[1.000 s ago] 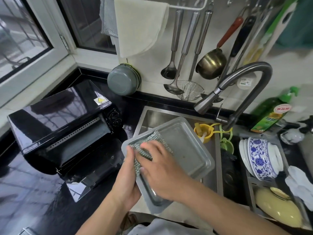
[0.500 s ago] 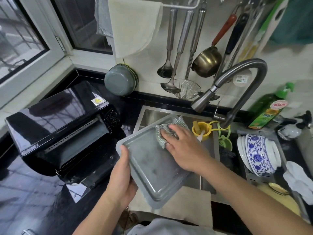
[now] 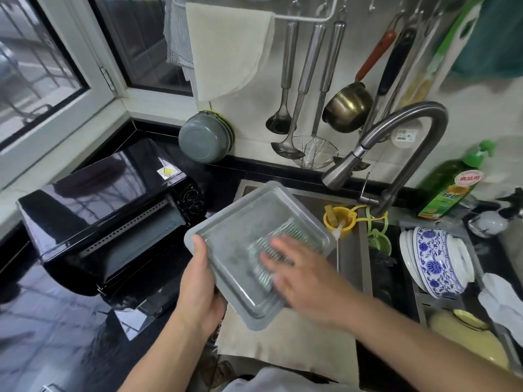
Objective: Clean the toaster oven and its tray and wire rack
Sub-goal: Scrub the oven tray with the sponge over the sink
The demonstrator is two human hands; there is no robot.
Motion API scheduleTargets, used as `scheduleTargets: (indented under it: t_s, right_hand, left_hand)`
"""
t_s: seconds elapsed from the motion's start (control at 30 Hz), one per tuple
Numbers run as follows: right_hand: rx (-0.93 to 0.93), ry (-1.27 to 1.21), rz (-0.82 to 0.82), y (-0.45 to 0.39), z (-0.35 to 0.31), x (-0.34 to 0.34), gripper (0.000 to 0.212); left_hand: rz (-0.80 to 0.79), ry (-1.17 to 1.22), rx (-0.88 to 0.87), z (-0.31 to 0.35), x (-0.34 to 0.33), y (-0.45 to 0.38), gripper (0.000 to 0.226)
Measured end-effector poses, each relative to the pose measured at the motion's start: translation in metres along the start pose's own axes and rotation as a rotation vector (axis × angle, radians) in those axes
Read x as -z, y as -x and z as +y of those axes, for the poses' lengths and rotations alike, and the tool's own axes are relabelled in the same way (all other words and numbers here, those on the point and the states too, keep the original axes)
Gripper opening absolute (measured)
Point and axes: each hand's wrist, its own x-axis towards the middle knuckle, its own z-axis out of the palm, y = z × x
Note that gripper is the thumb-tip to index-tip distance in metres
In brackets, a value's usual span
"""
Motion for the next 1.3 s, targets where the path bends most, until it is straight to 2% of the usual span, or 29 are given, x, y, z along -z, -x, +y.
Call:
scheduleTargets:
  t_s: [0.07, 0.1, 0.13, 0.17, 0.23, 0.3, 0.4, 0.47, 0.57, 0.63, 0.77, 0.83, 0.93, 0.97, 1.07, 1.13, 1.3]
  right_hand:
    - [0.173, -0.003, -0.059, 0.019, -0.036, -0.014, 0.045]
    - [0.187, 0.042, -0.067, 0.020, -0.036, -0.013, 0.044]
    - [0.168, 0.045, -0.034, 0.015, -0.026, -0.006, 0.044]
    - [0.077, 0.025, 0.018, 0.007, -0.008, 0.003, 0.044]
    - [-0.150, -0.040, 0.015, -0.001, 0.026, 0.018, 0.046]
    - [-0.161, 0.001, 0.033, 0.002, 0.025, 0.014, 0.049]
    - [0.154, -0.035, -0.113, 0.030, -0.023, -0.018, 0.051]
    - [0.202, -0.010, -0.129, 0.033, -0.019, -0.018, 0.052]
    - [-0.098, 0.030, -0.072, 0.013, 0.026, 0.010, 0.053]
    - [-0.158, 0.072, -0.075, 0.011, 0.023, 0.014, 0.057]
    - [0.220, 0.026, -0.151, 0.030, -0.038, -0.020, 0.067]
    - [0.174, 0.051, -0.104, 0.019, -0.025, -0.010, 0.062]
    - [-0.060, 0.082, -0.134, 0.009, 0.004, 0.015, 0.062]
    - [-0.051, 0.081, -0.141, 0.012, 0.003, 0.015, 0.064]
    - [0.235, -0.026, -0.194, 0.031, -0.030, -0.007, 0.067]
    - [0.293, -0.059, -0.199, 0.031, -0.033, -0.014, 0.064]
    - [-0.041, -0.034, -0.142, 0.000, -0.005, 0.007, 0.061]
  left_hand:
    - [0.016, 0.047, 0.012, -0.002, -0.003, 0.000, 0.074]
    - [0.023, 0.054, 0.009, -0.002, -0.003, 0.000, 0.073]
    - [0.038, 0.046, -0.001, 0.000, -0.003, 0.000, 0.072]
    - [0.055, 0.037, -0.012, 0.002, -0.002, 0.000, 0.070]
    - [0.077, 0.046, -0.017, 0.004, 0.001, 0.000, 0.066]
    - [0.089, 0.051, -0.016, 0.003, -0.001, 0.001, 0.064]
    - [0.127, 0.059, -0.023, -0.001, -0.005, 0.001, 0.069]
    - [0.148, 0.082, -0.039, -0.002, -0.002, 0.000, 0.066]
    - [0.161, 0.085, -0.062, 0.001, 0.003, 0.001, 0.061]
    - [0.166, 0.106, -0.050, -0.002, 0.003, -0.001, 0.058]
    - [0.167, 0.144, -0.032, -0.011, -0.004, -0.004, 0.061]
    - [0.177, 0.147, -0.029, -0.009, -0.005, -0.002, 0.059]
    - [0.192, 0.111, -0.011, -0.010, -0.003, -0.001, 0.063]
    - [0.202, 0.112, 0.000, -0.011, -0.002, 0.000, 0.064]
    - [0.195, 0.121, 0.008, -0.014, -0.004, 0.002, 0.072]
    - [0.177, 0.134, 0.028, -0.014, -0.008, 0.002, 0.078]
    - [0.035, 0.110, 0.053, -0.014, -0.023, 0.005, 0.072]
